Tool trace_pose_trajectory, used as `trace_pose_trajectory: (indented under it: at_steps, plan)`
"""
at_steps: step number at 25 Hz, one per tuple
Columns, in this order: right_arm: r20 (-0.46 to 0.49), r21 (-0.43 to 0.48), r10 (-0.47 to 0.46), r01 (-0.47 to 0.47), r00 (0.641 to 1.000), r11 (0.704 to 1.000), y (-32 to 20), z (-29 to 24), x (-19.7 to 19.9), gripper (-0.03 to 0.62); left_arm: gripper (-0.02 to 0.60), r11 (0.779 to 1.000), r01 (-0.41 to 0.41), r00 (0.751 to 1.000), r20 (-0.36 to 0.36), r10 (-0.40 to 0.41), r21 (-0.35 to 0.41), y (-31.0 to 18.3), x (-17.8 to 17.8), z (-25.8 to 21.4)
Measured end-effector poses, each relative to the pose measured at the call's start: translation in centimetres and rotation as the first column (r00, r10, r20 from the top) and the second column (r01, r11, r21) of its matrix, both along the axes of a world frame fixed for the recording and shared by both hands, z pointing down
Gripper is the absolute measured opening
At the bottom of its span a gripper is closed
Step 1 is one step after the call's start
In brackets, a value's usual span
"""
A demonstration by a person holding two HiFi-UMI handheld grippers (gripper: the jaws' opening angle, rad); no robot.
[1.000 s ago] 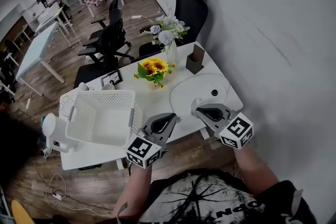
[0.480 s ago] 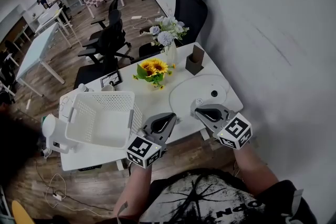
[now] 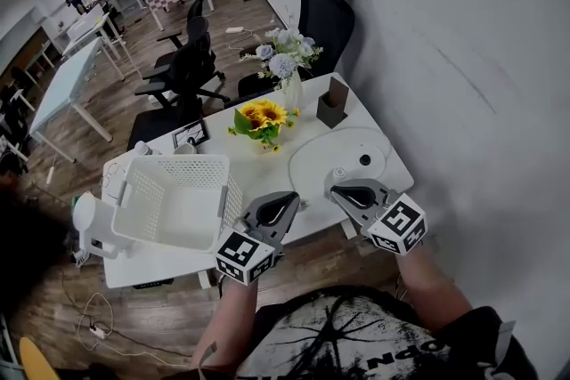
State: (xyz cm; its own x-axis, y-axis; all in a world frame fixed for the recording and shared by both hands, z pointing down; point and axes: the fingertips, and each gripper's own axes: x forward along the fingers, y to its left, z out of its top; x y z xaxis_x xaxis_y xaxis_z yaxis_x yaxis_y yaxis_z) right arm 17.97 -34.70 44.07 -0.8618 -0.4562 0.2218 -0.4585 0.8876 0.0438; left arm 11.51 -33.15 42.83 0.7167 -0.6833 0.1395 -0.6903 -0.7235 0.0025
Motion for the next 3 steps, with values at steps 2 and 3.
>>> trace_pose_trajectory:
  at_steps: [2,3]
  plan:
    - [0.000,-0.002,-0.002,0.002,1.000,1.000,0.03,0.07,-0.02,0.021,0.011,1.000,0.000,1.000,0.001,0.000,0.000,-0.03,0.02,-0.04]
    - [0.000,-0.003,-0.003,0.003,1.000,1.000,0.05,0.10,-0.02,0.021,0.011,1.000,-0.001,1.000,0.001,0.001,0.000,-0.04,0.04,-0.07]
